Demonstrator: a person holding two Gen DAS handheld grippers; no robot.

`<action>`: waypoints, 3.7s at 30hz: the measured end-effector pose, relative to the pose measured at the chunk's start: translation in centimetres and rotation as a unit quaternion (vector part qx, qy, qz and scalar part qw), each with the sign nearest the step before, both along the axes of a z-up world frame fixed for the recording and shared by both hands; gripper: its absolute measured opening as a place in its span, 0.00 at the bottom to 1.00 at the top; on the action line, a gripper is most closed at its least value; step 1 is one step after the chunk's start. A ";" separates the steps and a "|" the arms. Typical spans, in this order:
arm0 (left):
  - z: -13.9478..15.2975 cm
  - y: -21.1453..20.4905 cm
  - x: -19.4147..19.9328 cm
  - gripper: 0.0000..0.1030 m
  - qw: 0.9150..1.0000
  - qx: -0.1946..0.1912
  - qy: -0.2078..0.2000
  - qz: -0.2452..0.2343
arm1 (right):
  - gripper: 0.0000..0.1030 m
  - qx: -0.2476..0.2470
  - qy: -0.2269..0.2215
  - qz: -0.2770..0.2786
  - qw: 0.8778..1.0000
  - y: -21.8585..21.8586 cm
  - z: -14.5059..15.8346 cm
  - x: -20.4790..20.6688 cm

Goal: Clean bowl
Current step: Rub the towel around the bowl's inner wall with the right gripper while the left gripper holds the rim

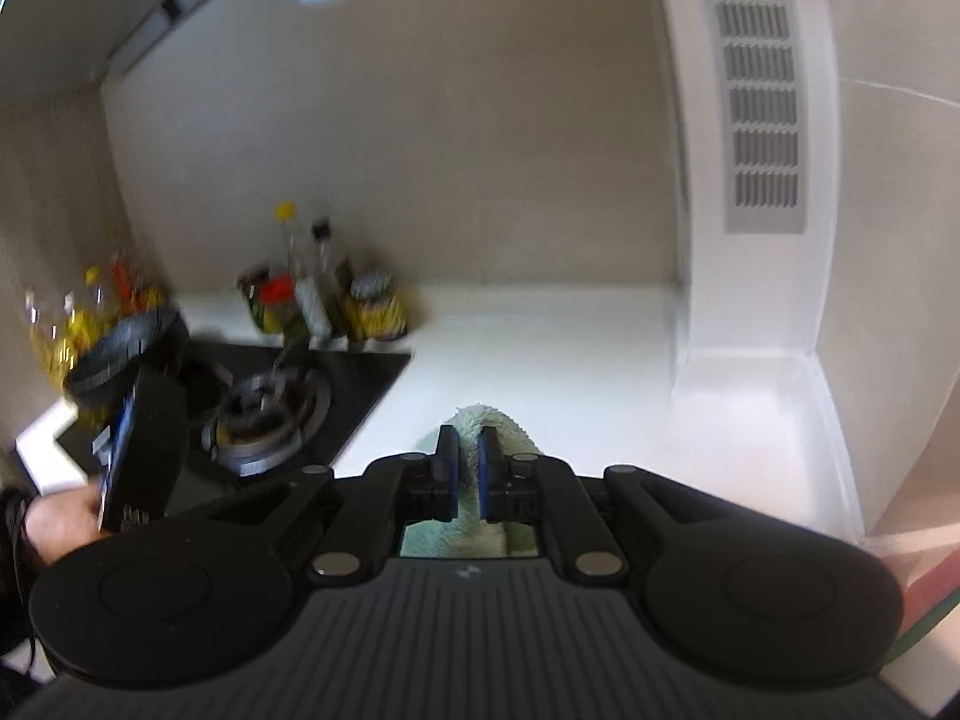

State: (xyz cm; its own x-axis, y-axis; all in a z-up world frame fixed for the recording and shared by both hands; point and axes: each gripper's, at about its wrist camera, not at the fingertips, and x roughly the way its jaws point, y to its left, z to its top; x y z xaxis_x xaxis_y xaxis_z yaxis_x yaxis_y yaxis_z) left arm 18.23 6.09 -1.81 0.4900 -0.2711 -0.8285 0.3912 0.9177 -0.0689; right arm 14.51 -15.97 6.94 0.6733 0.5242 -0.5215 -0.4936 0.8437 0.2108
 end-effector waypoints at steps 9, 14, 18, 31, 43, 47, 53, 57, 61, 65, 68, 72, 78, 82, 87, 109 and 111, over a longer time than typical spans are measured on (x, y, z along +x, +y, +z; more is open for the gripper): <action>-0.1 -0.3 0.3 0.05 1.000 0.003 -0.001 -0.001 | 0.15 -0.199 0.054 -0.080 0.975 0.6 -7.2 1.1; 0.0 -0.5 -0.2 0.05 1.000 0.010 -0.005 0.000 | 0.20 -0.208 -0.017 -0.101 0.973 0.6 -4.8 -1.5; -0.1 -0.7 -0.3 0.05 1.000 0.013 -0.007 0.001 | 0.19 -0.101 0.073 0.032 0.992 1.6 -4.9 -1.7; -0.3 -0.5 -0.8 0.05 1.000 0.000 -0.008 0.010 | 0.31 -0.210 0.106 0.055 0.970 4.5 -10.5 2.9; -0.3 -0.8 -0.7 0.07 0.999 0.010 -0.015 -0.043 | 0.18 -0.251 0.183 0.136 0.941 5.8 -11.5 6.4; -0.2 -1.2 -0.6 0.07 0.997 0.021 -0.022 -0.077 | 0.19 -0.335 0.113 0.223 0.908 9.4 -11.1 6.7; -0.1 -1.1 -0.2 0.07 0.994 0.023 -0.020 -0.105 | 0.20 -0.395 0.023 0.364 0.843 13.3 -11.5 6.3; -0.2 -0.5 -0.3 0.05 0.997 0.005 -0.015 -0.070 | 0.18 -0.367 0.060 0.346 0.861 12.7 -11.0 7.5; -0.4 -0.5 -0.9 0.05 0.999 0.002 -0.021 -0.043 | 0.17 -0.297 0.171 0.232 0.910 9.2 -11.5 8.1; -0.4 -0.6 -0.9 0.06 0.998 -0.002 -0.026 -0.055 | 0.18 -0.208 0.251 0.144 0.934 5.3 -11.9 6.0; -0.2 -0.6 -0.5 0.11 0.997 -0.005 -0.021 -0.071 | 0.18 -0.173 0.272 0.131 0.937 4.2 -12.2 4.3; 0.1 -1.2 -0.2 0.11 0.993 0.013 -0.024 -0.113 | 0.20 -0.161 0.279 0.126 0.938 3.9 -12.4 2.9; 0.3 -1.9 -0.2 0.05 0.979 0.041 -0.038 -0.198 | 0.20 -0.265 0.246 0.175 0.916 5.9 -12.2 4.4; 0.3 -2.2 0.3 0.06 0.974 0.043 -0.037 -0.218 | 0.20 -0.337 0.190 0.204 0.899 9.0 -12.5 6.0; 0.4 -1.9 0.4 0.06 0.982 0.025 -0.022 -0.183 | 0.20 -0.323 0.156 0.218 0.908 10.0 -12.2 6.7; 0.6 -1.2 -0.8 0.07 0.974 0.053 -0.018 -0.218 | 0.17 -0.310 0.197 0.261 0.893 7.3 -12.8 6.5; 0.7 -1.6 -0.3 0.07 0.971 0.059 -0.018 -0.233 | 0.18 -0.351 0.162 0.288 0.876 8.8 -12.8 6.5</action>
